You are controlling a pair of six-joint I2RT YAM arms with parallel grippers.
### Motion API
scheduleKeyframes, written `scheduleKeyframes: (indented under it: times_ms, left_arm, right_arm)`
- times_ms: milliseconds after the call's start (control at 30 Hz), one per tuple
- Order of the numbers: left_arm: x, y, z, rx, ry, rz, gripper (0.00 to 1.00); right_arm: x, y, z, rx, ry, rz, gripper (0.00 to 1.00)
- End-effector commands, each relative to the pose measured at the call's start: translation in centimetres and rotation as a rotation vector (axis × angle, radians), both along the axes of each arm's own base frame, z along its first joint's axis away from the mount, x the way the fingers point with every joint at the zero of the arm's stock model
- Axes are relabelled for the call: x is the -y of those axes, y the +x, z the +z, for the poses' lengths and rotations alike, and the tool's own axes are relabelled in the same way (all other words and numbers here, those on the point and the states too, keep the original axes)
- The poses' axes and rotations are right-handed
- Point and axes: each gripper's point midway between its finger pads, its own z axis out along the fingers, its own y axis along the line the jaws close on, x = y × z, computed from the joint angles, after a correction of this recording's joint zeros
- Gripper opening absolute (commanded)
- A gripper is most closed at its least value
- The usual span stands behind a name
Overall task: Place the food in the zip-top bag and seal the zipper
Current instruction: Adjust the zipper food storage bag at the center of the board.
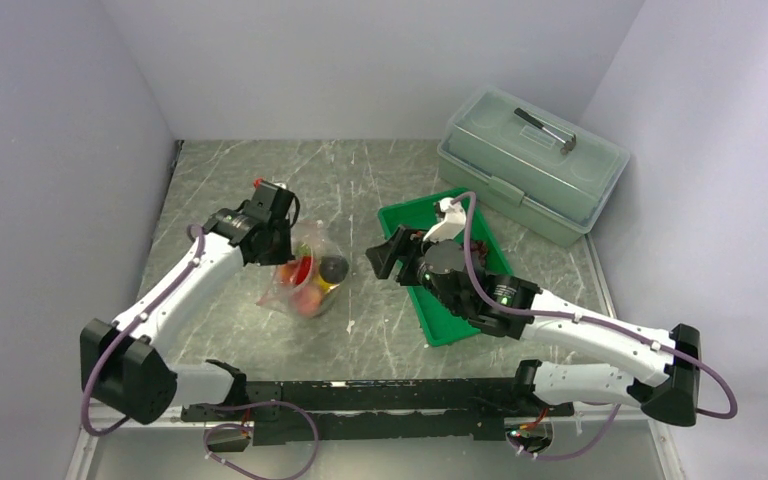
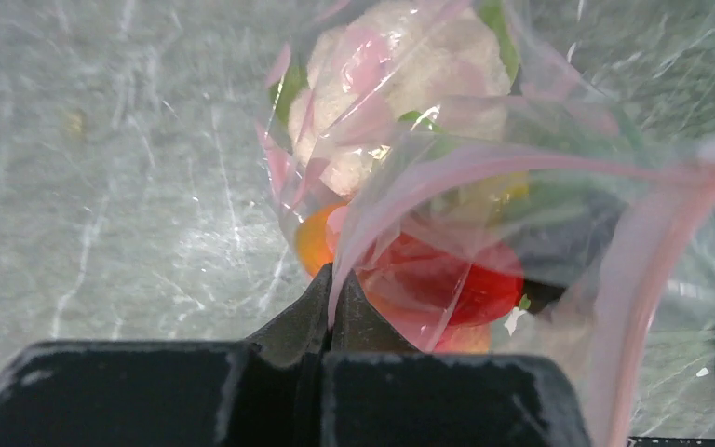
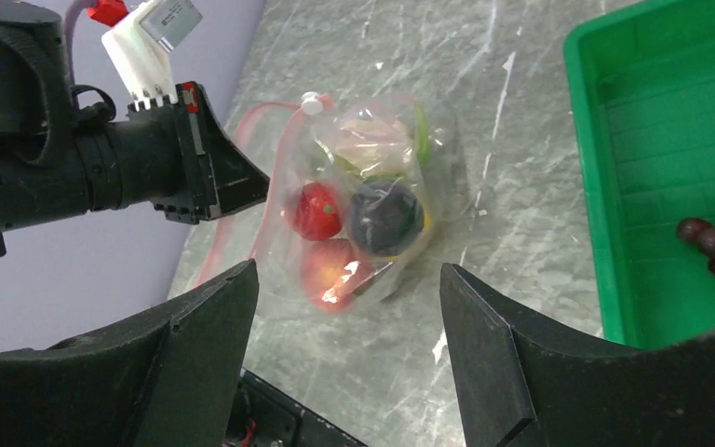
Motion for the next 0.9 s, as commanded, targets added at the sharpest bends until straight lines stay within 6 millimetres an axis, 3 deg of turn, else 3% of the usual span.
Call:
scheduleKeyframes:
  times_ms: [0,167,333,400,667,867]
  left_arm:
    - [2.0,1.5,2.7,0.084,-0.132,0.019,0.00]
    - [1.9,2.7,9.0,0.198,-0.125,-0.014,0.00]
    - [1.8,3.0,13.6,0.279,-0.129,-0.048,0.00]
    - [1.5,2.9,13.9,0.292,-0.120,-0.049,0.00]
    - [0.7,3.2,11.6,0.269,-0.055,-0.038,0.00]
    - [0.8,3.5,11.0,0.261,-0.038,-0.055,0.00]
  right_arm:
    - [1.6,0.1,0.9,0.025,0.000,-0.046,0.75]
    - [3.6,0.4,0.8,0.041,-0.050,-0.100,0.77]
    - [5.4,0.6,0.5,0.051,-0.112,-0.156,0.78]
    - [6.1,0.8,0.2,0.055,-0.141,-0.176,0.79]
    - [9.3,1.9,-2.0,0.016,-0.329,-0.281,0.83]
    - [12.3,3.5,-5.3,-0.083,-0.398,-0.332,0.85]
